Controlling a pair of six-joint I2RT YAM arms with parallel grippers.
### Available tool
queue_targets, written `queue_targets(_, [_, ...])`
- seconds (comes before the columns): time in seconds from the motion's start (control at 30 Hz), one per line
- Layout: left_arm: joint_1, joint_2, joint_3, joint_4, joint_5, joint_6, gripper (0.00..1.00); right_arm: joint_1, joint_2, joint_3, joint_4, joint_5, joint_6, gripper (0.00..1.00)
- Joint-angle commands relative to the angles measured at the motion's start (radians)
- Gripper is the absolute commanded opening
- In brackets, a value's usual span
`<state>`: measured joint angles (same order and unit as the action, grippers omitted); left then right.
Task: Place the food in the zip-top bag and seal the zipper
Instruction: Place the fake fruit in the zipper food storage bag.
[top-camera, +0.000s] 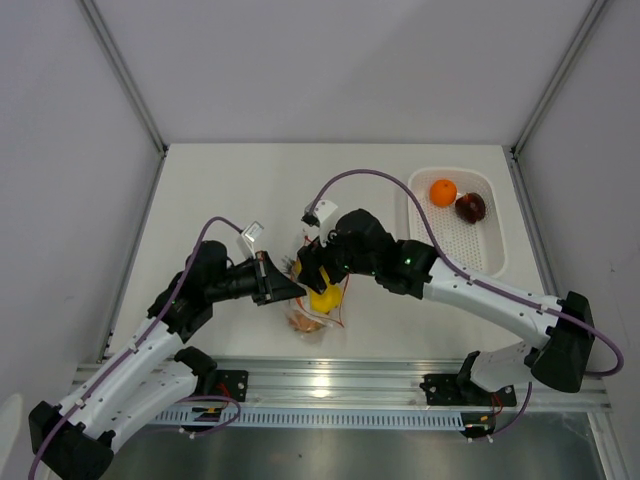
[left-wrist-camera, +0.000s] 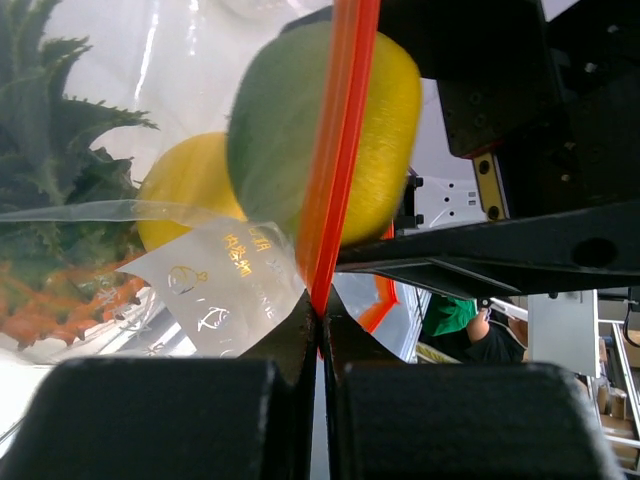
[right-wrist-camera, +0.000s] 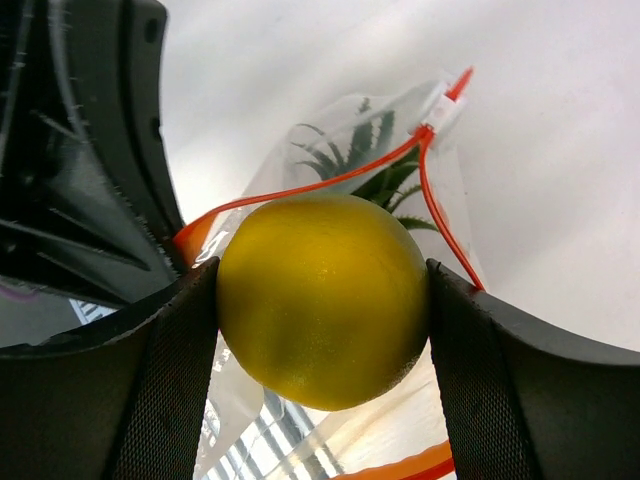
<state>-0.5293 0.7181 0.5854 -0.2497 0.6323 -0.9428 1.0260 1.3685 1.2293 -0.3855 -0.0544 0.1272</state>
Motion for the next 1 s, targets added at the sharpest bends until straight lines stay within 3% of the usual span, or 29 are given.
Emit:
queue_targets(0.0, [-0.011,-0.016,0.036,0.007,0.006,-0.014,0.01,0.009,0.017,0.055,-0.001,0.054,0.011,0.54])
queue_targets(0.1, [-0.011,-0.014,0.04,0.007,0.006,-0.014,0.01,0.011,0.027,0.071,-0.006,0.102,0.017,0.74])
queue_targets(0.17, [-0.012,-0.011,0.037,0.007,0.006,-0.016,0.01,0.013,0.027,0.087,-0.015,0.113,0.018,0.93])
queue_targets(0.27, [-0.012,-0.009,0.037,0.007,0.004,-0.014,0.01,0.014,0.014,0.102,-0.023,0.122,0.025,0.99])
queue_targets(0.53, [-0.014,0.0,0.042,0.015,0.009,-0.011,0.01,0.014,-0.061,0.16,-0.113,0.195,0.094,0.99])
queue_targets(0.77, [-0.014,0.009,0.039,0.029,0.02,-0.011,0.01,-0.009,-0.164,0.084,-0.226,0.298,0.202,0.99])
queue_targets(0.83, [-0.014,0.012,0.036,0.036,0.021,-0.014,0.01,-0.015,-0.17,0.064,-0.237,0.306,0.235,0.96])
queue_targets(0.97, [-0.014,0.011,0.028,0.049,0.023,-0.021,0.01,-0.026,-0.167,-0.005,-0.228,0.3,0.284,0.77])
